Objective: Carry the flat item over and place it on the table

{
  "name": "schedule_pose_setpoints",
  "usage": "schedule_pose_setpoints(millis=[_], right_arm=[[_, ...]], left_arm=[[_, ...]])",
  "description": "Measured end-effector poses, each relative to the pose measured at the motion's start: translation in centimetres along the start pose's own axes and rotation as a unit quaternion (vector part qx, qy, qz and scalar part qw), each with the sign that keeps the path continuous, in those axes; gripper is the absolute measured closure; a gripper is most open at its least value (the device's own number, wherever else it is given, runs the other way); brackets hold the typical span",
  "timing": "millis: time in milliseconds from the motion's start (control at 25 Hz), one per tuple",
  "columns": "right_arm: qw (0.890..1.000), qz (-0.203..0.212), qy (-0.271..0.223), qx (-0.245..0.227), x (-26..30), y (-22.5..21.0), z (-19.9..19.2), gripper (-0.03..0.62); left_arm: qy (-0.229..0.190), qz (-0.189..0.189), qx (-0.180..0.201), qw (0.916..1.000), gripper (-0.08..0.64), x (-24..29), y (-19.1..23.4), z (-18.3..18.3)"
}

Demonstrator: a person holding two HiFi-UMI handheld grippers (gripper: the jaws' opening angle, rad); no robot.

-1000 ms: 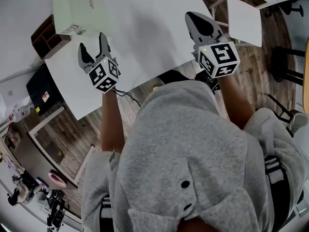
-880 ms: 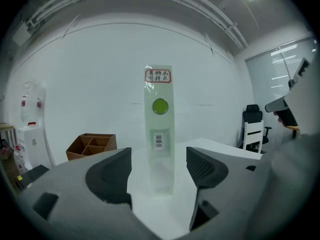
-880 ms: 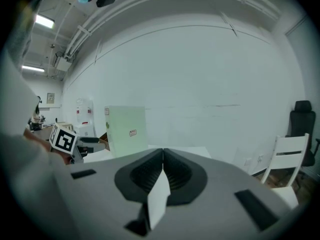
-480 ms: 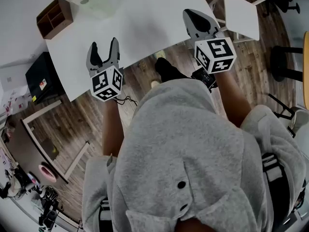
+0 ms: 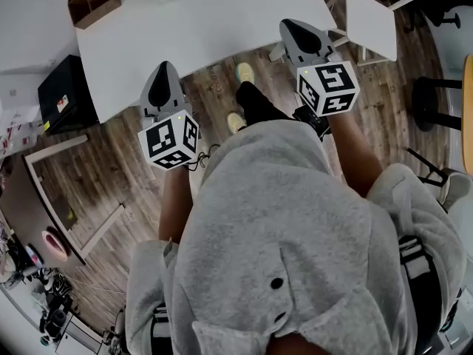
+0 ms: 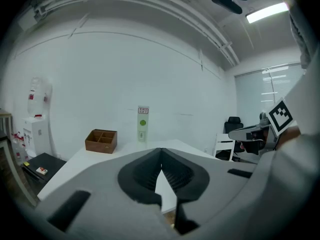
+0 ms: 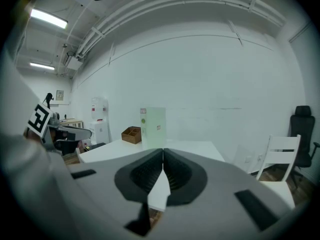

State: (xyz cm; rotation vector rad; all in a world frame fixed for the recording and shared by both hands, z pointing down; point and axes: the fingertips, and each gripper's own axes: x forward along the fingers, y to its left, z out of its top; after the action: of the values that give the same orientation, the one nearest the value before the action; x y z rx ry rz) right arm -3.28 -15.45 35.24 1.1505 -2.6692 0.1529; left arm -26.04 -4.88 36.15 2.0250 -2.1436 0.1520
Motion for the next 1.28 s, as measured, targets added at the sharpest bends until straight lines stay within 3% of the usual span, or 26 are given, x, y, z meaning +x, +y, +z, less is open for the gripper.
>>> schedule_pose_setpoints(millis=[160, 480, 1280], right_arm=[[1.0, 0.001, -0.001, 0.002, -1.9, 0.6, -0.5, 0.566], [1.0, -0.006, 0.004, 0.001, -5.4, -0.3, -1.6, 0.566], [1.0, 0.0, -0.007, 0.016, -13.4, -10.1, -2.2, 0.566]], left_arm=[[-0.015, -0.004, 0.016, 0.9998, 0.538, -2.3, -1.3, 1.0], [-0.018, -0.022, 0.007, 0.9996, 0.538, -4.2, -4.4, 0.9], [-0.014, 0.014, 0.001, 0.9998, 0.538, -5.2, -14.6, 1.5]])
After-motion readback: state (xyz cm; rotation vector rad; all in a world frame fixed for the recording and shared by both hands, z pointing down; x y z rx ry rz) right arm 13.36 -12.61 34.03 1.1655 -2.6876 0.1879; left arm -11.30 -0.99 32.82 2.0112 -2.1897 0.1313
